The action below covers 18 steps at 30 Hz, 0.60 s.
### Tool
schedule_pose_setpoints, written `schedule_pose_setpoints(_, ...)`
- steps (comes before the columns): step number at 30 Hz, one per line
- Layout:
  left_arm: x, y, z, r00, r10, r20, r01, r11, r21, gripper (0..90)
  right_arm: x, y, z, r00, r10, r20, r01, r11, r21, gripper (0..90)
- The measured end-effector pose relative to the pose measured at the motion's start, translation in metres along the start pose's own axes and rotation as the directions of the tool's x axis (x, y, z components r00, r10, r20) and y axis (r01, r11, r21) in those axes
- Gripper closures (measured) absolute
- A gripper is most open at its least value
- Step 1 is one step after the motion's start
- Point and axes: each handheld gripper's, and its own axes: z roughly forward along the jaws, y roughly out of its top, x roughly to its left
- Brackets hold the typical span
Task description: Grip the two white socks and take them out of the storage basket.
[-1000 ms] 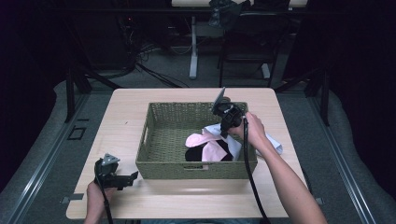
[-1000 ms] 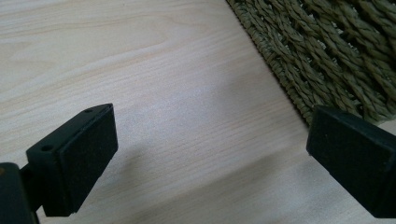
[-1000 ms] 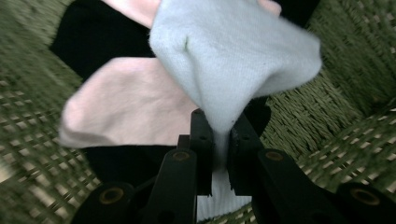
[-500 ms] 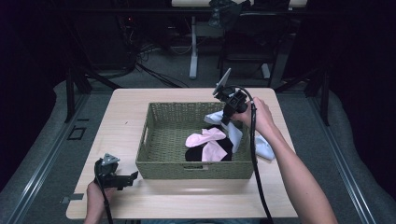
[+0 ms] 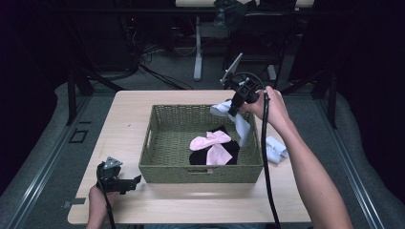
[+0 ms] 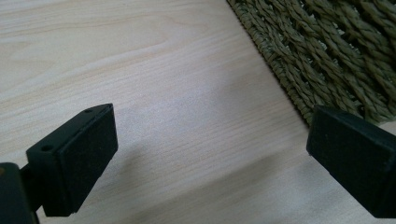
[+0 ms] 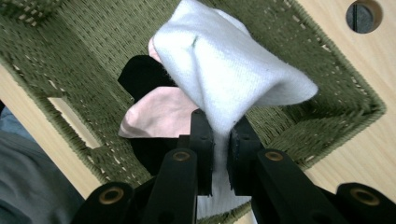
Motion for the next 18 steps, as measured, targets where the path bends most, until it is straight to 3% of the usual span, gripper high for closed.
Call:
schedule_pose_setpoints(8,0.000,0.000,0.000,1.0000,0.000,-0.001,0.000,1.0000,-0.001,2.0,-0.003,-0.006,-0.026,0.9997,0.014,0.019,-0.013,0.9992,-0.036,82.8)
schedule_pose_setpoints(11,0.000,0.000,0.000,1.0000,-0.001,-0.001,0.001,1.0000,-0.005,2.0,-0.009,-0.015,-0.042,0.9989,0.033,0.034,-0.032,0.9983,-0.049,82.8)
schedule_pose_setpoints(18,0.000,0.000,0.000,1.0000,0.000,-0.001,0.000,1.0000,-0.001,2.0,-0.024,-0.036,-0.059,0.9955,0.077,0.055,-0.073,0.9949,-0.070,82.7)
